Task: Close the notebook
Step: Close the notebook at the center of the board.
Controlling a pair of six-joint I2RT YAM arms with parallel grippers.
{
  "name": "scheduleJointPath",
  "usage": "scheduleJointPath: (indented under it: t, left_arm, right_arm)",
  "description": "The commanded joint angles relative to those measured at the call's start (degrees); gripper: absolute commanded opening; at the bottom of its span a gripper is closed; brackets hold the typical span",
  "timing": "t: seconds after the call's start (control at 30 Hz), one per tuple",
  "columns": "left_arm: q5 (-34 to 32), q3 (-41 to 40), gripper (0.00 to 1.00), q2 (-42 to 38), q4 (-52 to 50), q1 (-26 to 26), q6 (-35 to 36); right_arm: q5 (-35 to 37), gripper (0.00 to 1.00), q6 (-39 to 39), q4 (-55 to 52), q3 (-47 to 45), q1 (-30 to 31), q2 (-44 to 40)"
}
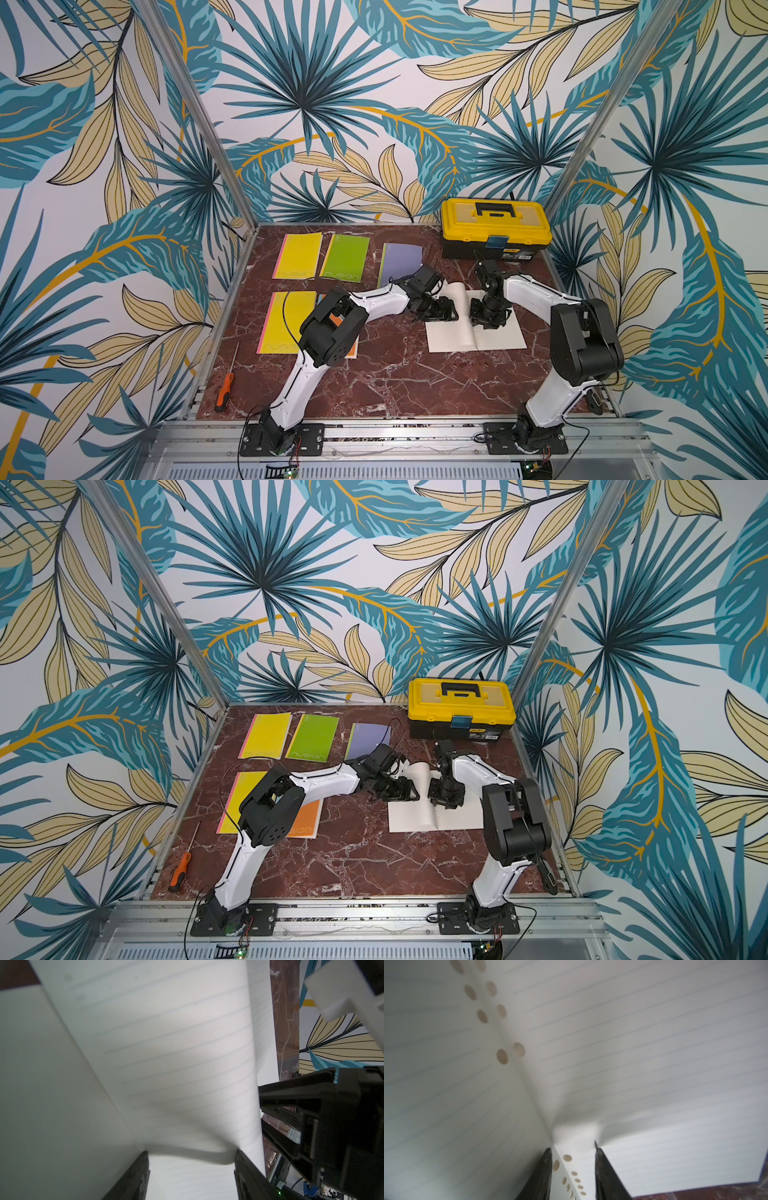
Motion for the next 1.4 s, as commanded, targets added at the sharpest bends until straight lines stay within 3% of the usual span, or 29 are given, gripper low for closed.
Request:
scheduleJointPath:
  t: [0.0, 0.27, 0.5, 0.83, 1.37]
  left_arm:
    - [-0.9, -1.0, 0.66, 2.1, 0.5, -0.6, -0.3]
    - [-1.2, -1.2, 0.66, 2.1, 0.2, -0.6, -0.4]
    - [-1.2, -1.2, 0.66, 2.3, 0.0, -0.5, -0.5]
    - [-1.4, -1.2, 0.66, 2.3, -0.5, -0.5, -0.4]
    - [-2.6, -2.6, 0.63, 1.8, -2.4, 0.0, 0.4]
  right_arm:
    - [0.7, 0.42, 0.9, -2.8, -0.5, 0.5, -4.0]
    - [-0.2, 0.58, 1.1, -3.4, -4.0, 1.3, -13.6]
    - [-0.3, 0.72, 0.9, -3.4, -6.7, 5.8, -15.2]
    - [3.0, 0.75, 2.6, -2.2, -7.5, 10.8, -12.3]
    - [10.3, 0.73, 4.4, -3.4, -4.1, 10.9, -6.2]
